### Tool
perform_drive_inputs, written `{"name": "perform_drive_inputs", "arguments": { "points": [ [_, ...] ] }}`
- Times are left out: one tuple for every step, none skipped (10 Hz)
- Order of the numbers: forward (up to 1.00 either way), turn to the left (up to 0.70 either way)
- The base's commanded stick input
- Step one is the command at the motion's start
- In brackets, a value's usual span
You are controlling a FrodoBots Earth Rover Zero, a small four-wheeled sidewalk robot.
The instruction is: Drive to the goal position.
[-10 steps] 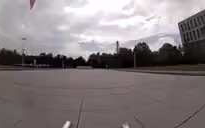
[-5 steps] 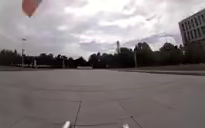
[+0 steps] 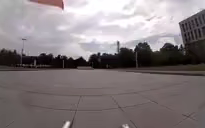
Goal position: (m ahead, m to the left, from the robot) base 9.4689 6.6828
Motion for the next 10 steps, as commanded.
{"name": "perform_drive_inputs", "arguments": {
  "points": [
    [0.70,0.00],
    [0.70,0.00],
    [0.70,0.00],
    [0.70,0.00],
    [0.70,0.00],
    [0.70,-0.08],
    [0.70,-0.26],
    [0.70,-0.27],
    [0.70,-0.06],
    [0.70,0.00]
  ]
}}
